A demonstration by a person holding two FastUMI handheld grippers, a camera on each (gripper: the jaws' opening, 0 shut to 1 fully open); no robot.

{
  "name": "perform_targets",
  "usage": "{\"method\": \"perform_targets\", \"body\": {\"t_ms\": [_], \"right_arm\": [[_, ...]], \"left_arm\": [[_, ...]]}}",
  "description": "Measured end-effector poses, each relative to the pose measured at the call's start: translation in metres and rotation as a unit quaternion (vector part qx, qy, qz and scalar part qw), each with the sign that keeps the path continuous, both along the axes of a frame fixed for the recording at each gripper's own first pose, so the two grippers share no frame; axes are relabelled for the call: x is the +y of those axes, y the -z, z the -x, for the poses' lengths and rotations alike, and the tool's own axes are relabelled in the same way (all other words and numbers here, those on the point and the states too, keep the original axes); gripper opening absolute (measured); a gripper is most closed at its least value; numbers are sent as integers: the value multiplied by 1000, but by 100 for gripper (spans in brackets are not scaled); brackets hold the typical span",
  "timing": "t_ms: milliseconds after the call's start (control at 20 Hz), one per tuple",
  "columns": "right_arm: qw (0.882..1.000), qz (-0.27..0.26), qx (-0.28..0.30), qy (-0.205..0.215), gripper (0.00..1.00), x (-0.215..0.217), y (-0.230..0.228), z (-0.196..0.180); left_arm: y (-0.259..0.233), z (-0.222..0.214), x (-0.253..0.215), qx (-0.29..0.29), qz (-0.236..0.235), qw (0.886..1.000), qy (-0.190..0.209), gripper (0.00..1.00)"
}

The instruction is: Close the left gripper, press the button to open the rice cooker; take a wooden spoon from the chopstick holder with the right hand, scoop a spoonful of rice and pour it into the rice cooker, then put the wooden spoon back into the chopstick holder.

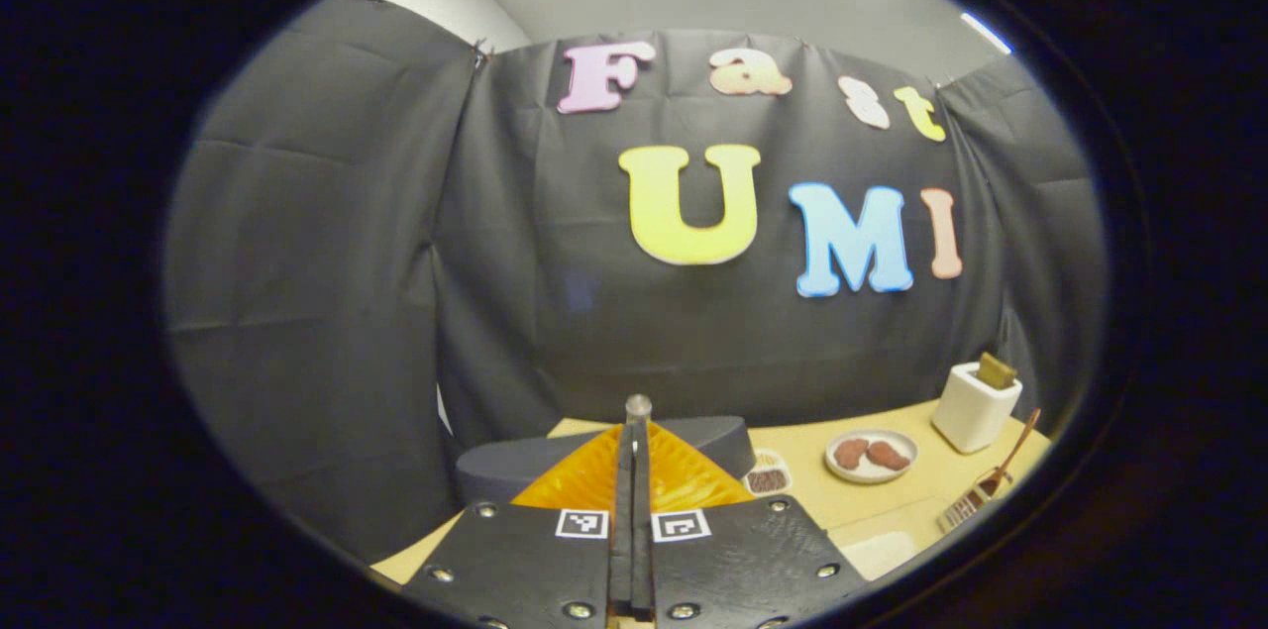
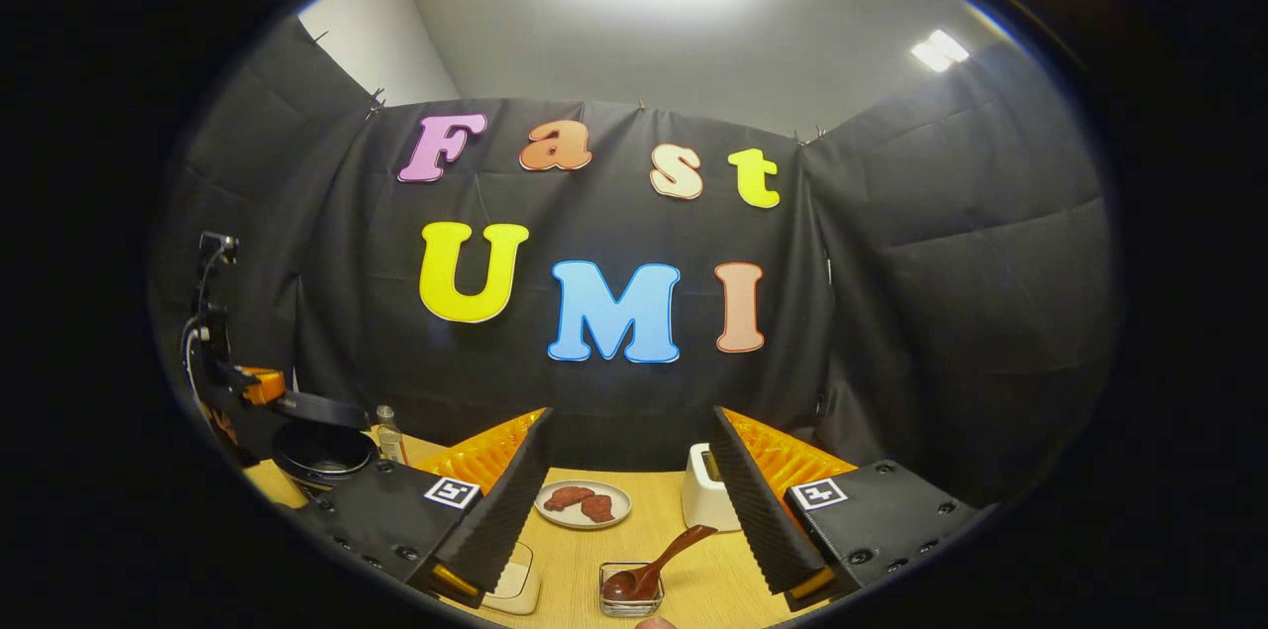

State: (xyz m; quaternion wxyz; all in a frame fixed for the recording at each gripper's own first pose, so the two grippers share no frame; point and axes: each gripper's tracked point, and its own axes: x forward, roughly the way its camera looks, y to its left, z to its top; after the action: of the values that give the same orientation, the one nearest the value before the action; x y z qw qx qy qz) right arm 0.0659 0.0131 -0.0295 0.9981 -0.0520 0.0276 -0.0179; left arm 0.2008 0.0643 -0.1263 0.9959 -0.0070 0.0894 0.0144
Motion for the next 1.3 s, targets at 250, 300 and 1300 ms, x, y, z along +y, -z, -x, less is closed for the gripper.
{"method": "perform_targets", "body": {"t_ms": [250, 300, 1300], "right_arm": [[1000, -13, 0, -6, 98, -8, 2, -2], [1000, -16, 2, -6, 98, -11, 4, -5], [980, -64, 181, 42, 98, -87, 195, -85]], "left_arm": [[-89, 25, -5, -71, 15, 997, 4, 1], [-101, 32, -10, -82, 14, 997, 9, 8], [-144, 185, 22, -87, -24, 994, -60, 94]]}}
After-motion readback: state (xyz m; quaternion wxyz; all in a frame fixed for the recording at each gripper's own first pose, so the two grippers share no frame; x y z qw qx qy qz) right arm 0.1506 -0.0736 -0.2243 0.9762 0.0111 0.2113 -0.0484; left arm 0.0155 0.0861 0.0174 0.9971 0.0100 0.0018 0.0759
